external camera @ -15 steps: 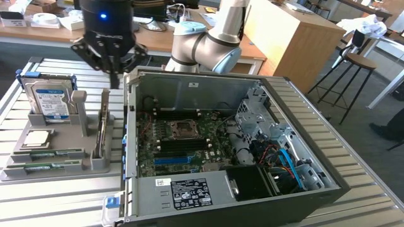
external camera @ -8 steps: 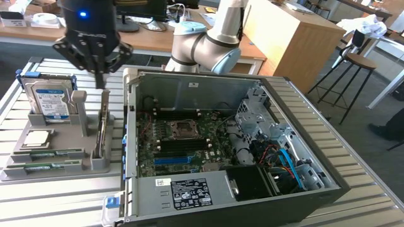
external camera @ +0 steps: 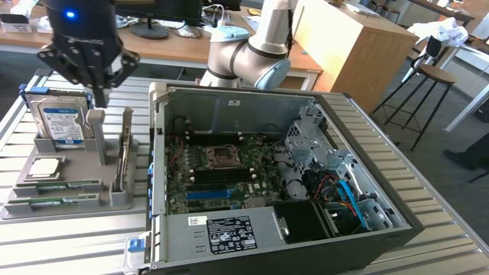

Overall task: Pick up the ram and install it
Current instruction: 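Reach for the ram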

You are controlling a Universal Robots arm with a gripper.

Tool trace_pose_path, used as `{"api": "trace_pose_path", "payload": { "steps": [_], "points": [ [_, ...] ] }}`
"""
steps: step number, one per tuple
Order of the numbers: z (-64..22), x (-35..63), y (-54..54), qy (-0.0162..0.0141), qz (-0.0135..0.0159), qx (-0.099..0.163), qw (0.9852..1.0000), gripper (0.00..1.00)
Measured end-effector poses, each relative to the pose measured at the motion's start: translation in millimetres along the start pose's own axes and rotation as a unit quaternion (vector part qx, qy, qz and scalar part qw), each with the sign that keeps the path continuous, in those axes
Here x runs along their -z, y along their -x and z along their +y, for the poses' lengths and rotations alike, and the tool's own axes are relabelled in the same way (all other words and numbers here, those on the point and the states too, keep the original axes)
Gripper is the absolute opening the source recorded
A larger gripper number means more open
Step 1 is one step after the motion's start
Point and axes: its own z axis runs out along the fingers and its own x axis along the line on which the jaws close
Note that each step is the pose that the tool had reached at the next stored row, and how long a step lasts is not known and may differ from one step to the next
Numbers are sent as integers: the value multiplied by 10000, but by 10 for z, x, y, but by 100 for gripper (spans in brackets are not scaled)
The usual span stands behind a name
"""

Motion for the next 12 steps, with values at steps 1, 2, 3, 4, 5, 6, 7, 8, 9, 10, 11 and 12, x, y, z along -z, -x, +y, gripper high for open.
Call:
{"api": "trace_pose_path", "payload": {
  "steps": [1, 2, 3, 4, 5, 6, 7, 8, 9, 10, 11, 12],
  "points": [
    [-3, -2, -34, 0, 0, 0, 10000, 10],
    [-5, -3, -70, 0, 0, 0, 10000, 10],
    [-8, -4, -102, 0, 0, 1, 10000, 10],
    [-10, -6, -131, -1, 0, 1, 10000, 10],
    [-12, -8, -160, 0, 0, 1, 10000, 10],
    [-15, -10, -189, 0, 0, 0, 10000, 10],
    [-17, -12, -217, 0, 0, 0, 10000, 10],
    [-19, -14, -246, 0, 0, 0, 10000, 10],
    [-21, -16, -275, -1, 1, 0, 10000, 10],
    [-23, -18, -304, 0, 0, 0, 10000, 10],
    [-25, -20, -331, 0, 0, 1, 10000, 10],
    [-27, -22, -357, -1, 0, 1, 10000, 10]
  ]
}}
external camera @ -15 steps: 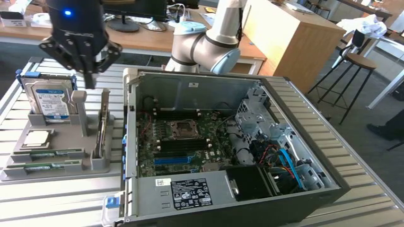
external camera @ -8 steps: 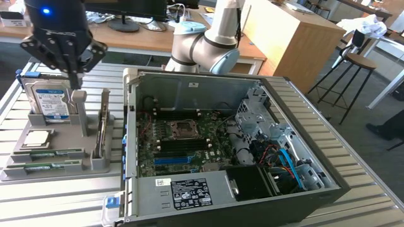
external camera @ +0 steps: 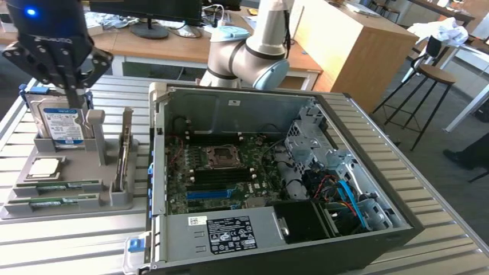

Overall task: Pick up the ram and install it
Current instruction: 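Reach for the ram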

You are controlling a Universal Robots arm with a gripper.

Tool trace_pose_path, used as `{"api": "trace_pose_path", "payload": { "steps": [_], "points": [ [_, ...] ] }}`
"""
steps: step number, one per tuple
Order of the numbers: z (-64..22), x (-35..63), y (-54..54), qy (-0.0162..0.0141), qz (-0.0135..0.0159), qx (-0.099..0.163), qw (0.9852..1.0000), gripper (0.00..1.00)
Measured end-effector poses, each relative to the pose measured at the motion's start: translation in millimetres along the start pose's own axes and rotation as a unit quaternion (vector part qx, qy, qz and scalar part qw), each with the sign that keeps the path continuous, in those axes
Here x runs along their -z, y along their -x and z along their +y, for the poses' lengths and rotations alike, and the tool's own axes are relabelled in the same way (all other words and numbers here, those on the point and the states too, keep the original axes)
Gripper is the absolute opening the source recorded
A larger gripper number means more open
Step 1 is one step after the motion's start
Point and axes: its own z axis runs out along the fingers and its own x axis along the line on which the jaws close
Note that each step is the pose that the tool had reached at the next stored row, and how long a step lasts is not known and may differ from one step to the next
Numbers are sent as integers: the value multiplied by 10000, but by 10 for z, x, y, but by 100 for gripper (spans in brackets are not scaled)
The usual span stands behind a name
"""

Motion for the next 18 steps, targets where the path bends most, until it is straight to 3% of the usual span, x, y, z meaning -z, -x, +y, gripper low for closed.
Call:
{"api": "trace_pose_path", "payload": {
  "steps": [18],
  "points": [
    [-35, -30, -450, 0, 0, 0, 10000, 10]
  ]
}}
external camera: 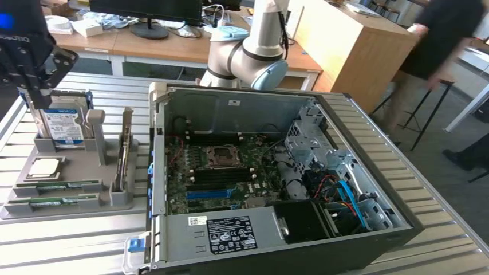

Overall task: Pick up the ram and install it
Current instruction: 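Reach for the ram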

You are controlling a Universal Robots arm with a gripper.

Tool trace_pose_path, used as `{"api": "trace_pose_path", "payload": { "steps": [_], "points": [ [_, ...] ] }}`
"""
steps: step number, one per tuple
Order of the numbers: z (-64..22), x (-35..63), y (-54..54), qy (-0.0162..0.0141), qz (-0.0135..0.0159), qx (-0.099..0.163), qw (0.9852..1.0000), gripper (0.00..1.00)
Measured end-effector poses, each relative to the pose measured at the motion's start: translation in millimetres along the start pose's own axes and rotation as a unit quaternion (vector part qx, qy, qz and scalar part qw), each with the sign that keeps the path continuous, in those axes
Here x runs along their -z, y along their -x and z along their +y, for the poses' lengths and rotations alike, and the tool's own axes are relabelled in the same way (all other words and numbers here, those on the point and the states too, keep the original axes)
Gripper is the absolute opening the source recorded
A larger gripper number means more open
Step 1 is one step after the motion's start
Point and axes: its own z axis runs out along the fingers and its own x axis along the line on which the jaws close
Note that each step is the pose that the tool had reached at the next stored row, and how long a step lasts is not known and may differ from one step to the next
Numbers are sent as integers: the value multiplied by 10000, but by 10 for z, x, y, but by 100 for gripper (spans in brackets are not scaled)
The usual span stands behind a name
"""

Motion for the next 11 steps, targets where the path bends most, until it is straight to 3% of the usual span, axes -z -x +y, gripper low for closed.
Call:
{"api": "trace_pose_path", "payload": {
  "steps": [11],
  "points": [
    [-26, -1, -27, 0, 1, 0, 10000, 10]
  ]
}}
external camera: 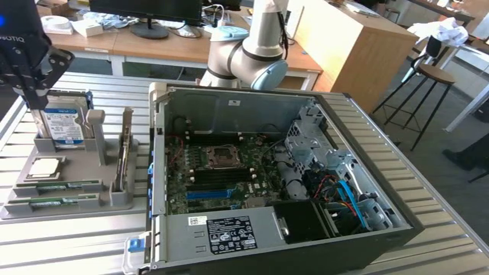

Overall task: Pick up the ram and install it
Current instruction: 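Reach for the ram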

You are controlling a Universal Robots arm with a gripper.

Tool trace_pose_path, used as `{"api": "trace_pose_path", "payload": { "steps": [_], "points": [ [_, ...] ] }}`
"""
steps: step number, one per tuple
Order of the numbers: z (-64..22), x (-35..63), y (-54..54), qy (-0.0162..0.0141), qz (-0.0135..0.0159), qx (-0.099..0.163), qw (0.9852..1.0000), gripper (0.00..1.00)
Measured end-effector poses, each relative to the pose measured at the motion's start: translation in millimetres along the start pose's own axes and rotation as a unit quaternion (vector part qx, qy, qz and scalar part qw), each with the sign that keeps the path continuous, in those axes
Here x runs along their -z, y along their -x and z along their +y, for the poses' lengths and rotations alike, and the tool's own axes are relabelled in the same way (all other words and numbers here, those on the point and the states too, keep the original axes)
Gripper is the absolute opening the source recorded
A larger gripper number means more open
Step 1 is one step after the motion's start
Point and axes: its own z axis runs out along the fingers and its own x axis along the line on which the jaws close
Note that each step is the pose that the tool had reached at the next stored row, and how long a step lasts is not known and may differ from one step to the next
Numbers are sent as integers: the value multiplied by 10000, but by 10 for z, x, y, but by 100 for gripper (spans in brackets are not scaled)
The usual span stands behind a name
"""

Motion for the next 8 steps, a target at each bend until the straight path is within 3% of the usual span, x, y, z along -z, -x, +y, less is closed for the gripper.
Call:
{"api": "trace_pose_path", "payload": {
  "steps": [8],
  "points": [
    [-136, 6, 11, 0, 0, 0, 10000, 10]
  ]
}}
